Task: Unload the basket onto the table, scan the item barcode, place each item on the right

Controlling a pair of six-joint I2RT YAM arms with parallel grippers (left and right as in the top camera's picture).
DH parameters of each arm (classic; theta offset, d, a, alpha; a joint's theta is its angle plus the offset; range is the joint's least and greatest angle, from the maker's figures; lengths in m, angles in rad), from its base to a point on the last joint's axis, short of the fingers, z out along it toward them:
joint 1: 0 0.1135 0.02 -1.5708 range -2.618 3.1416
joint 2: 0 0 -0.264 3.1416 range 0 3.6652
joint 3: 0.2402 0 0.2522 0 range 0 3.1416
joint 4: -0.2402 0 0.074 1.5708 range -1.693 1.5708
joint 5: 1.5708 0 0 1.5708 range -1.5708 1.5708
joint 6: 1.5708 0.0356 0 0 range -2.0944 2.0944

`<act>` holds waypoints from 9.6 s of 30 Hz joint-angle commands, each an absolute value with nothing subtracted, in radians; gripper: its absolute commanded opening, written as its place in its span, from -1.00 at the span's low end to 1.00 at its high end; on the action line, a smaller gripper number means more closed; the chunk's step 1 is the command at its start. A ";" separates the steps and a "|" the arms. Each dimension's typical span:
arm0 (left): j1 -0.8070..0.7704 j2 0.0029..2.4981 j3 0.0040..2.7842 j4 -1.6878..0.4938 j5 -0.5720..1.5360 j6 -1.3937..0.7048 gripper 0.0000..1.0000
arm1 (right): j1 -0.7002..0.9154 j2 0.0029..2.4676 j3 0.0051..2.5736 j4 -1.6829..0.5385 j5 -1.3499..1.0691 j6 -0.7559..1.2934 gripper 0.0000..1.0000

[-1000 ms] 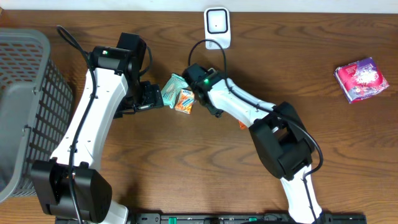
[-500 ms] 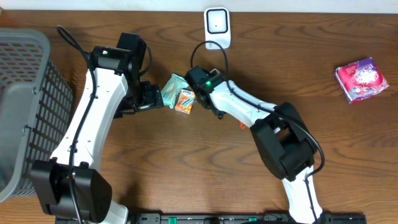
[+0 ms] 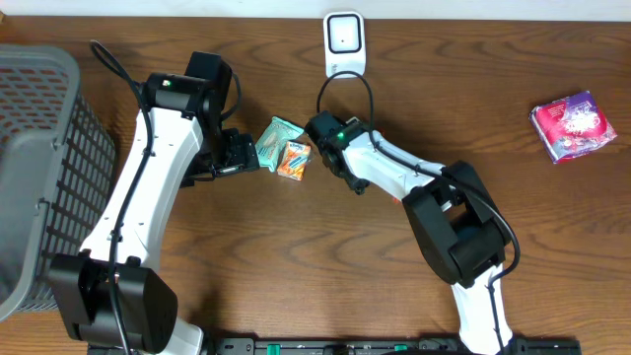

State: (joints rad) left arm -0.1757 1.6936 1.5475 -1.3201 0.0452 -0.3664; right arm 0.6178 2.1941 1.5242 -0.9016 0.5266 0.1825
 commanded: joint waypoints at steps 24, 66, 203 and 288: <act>-0.173 1.700 1.547 -1.324 0.029 -0.368 0.96 | 0.239 2.219 1.768 -1.181 -0.331 0.004 -0.21; -0.173 1.700 1.547 -1.324 0.029 -0.368 0.96 | 0.355 2.078 1.652 -1.013 0.190 0.282 -0.97; -0.346 1.715 1.522 -1.044 0.474 -0.271 0.95 | 0.117 1.648 1.578 -1.041 -0.162 0.265 0.99; -0.868 2.049 1.336 -0.919 -0.653 -0.630 -0.85 | 0.117 1.648 1.578 -1.041 -0.162 0.265 0.98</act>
State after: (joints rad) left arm -0.8413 2.0281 1.3273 -0.9127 -0.6353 -0.5945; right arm 0.1211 1.6611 1.5623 -1.0424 -0.1738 0.2733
